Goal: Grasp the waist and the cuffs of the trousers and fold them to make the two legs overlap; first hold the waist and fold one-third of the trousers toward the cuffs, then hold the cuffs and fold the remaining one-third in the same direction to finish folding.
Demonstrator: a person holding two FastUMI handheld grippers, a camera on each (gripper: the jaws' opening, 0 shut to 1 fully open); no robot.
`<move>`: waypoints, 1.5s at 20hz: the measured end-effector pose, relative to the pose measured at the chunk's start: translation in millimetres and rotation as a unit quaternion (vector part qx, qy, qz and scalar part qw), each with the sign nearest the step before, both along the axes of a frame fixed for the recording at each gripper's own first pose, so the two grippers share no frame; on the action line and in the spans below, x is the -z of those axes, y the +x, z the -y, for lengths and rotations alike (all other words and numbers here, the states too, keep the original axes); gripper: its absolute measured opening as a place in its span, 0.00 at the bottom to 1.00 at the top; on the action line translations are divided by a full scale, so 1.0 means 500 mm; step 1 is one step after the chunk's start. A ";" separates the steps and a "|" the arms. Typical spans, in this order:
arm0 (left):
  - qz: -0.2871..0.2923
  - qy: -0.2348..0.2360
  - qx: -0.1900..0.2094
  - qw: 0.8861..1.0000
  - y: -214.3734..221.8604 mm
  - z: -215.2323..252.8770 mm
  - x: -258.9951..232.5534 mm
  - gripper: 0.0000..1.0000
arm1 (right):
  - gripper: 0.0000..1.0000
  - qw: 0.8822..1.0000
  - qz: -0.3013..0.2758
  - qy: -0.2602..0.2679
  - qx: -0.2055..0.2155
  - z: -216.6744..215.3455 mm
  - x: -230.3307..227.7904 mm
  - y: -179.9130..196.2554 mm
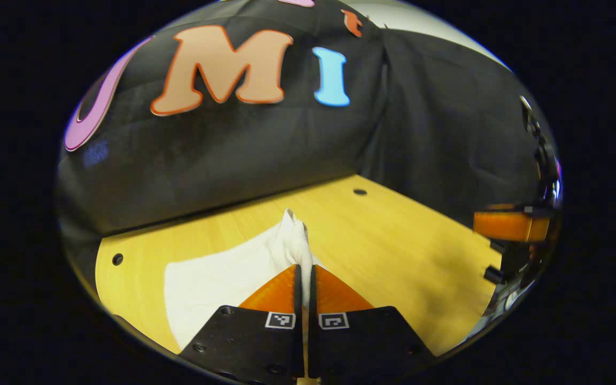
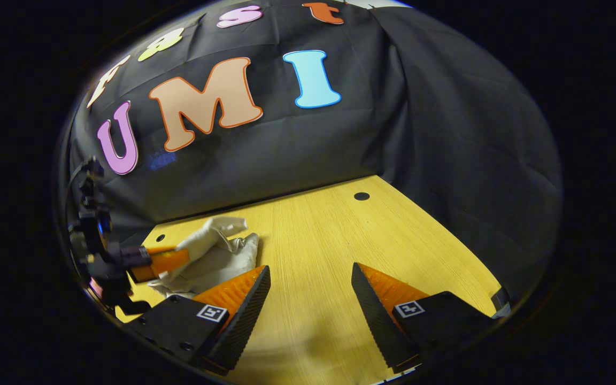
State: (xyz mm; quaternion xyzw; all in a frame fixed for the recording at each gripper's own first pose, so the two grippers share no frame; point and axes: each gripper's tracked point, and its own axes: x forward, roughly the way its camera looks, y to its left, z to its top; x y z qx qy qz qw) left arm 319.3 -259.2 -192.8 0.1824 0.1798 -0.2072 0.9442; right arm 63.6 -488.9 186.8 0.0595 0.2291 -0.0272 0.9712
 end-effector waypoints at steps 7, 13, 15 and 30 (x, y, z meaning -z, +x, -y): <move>-0.095 -0.041 -0.025 0.994 -0.064 0.007 0.118 0.76 | 0.97 1.000 0.001 -0.001 -0.025 -0.020 0.005 -0.008; -0.058 -0.064 -0.112 0.990 -0.115 -0.074 0.041 0.94 | 0.98 0.996 0.029 0.012 -0.089 -0.149 -0.021 0.006; -0.034 -0.065 -0.143 0.987 -0.140 -0.124 -0.001 0.94 | 0.98 0.993 0.039 0.016 -0.108 -0.189 -0.031 0.008; -0.009 -0.070 -0.173 0.982 -0.194 -0.194 -0.057 0.94 | 0.98 0.989 0.059 0.030 -0.130 -0.292 -0.054 -0.084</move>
